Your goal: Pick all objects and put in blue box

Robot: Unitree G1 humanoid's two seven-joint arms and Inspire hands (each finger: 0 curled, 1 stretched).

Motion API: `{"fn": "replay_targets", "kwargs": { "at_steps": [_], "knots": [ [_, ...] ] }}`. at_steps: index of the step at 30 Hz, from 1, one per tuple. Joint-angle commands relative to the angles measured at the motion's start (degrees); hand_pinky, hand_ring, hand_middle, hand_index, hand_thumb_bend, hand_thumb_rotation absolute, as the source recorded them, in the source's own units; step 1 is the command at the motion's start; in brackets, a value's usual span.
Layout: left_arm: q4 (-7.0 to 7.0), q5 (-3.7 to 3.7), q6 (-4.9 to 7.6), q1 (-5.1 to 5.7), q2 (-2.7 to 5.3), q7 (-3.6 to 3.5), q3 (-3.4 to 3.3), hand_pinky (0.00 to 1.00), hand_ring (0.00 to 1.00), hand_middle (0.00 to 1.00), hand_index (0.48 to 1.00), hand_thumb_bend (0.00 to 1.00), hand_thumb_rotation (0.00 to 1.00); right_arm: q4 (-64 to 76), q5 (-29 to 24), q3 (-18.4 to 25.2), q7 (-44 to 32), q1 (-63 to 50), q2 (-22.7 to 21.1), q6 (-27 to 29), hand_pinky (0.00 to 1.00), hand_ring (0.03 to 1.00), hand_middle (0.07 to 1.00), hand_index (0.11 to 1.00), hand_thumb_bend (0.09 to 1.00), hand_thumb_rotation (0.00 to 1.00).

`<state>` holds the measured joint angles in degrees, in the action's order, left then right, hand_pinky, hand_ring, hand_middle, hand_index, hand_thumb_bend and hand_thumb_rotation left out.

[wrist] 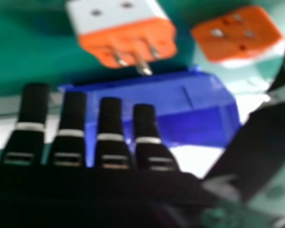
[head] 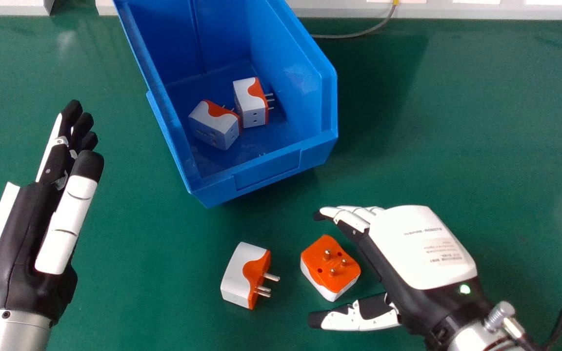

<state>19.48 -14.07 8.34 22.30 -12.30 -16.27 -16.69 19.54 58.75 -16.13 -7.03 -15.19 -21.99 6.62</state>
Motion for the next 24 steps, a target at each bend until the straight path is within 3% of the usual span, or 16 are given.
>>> {"fn": "replay_targets", "kwargs": {
  "at_steps": [1, 8, 12, 19, 24],
  "knots": [
    [1.28, -0.05, 1.17, -0.16, -0.50, 0.07, -0.75, 1.00, 1.00, 1.00, 0.992, 0.75, 1.00, -0.45, -0.91, 0.19, -0.54, 2.84, -2.12, 1.57, 0.64, 0.773, 0.805, 0.800, 0.663, 0.44],
    [1.40, -0.29, 1.24, -0.25, 0.01, 0.37, -0.95, 1.00, 0.99, 0.99, 0.986, 0.74, 1.00, -4.66, -3.79, 0.32, -3.13, 10.04, -8.45, 6.74, 0.64, 0.766, 0.800, 0.787, 0.691, 0.41],
    [1.40, -0.47, 1.19, -0.19, -0.29, -0.04, -1.02, 1.00, 0.99, 0.99, 0.980, 0.73, 1.00, -7.27, -5.15, 0.38, -3.85, 14.29, -11.29, 10.13, 0.65, 0.772, 0.808, 0.793, 0.707, 0.39],
    [2.53, -0.42, 0.14, 0.24, -0.11, 0.56, -1.06, 1.00, 0.99, 0.99, 0.984, 0.75, 1.00, -10.15, -5.63, -0.66, -4.79, 19.90, -13.40, 13.35, 0.64, 0.773, 0.813, 0.799, 0.759, 0.36],
    [2.83, -0.45, 0.03, 0.39, -0.10, 0.57, -1.07, 1.00, 1.00, 1.00, 0.992, 0.75, 1.00, -11.40, -5.75, -1.32, -4.97, 22.06, -14.14, 15.65, 0.64, 0.775, 0.814, 0.801, 0.769, 0.34]
  ]
}}
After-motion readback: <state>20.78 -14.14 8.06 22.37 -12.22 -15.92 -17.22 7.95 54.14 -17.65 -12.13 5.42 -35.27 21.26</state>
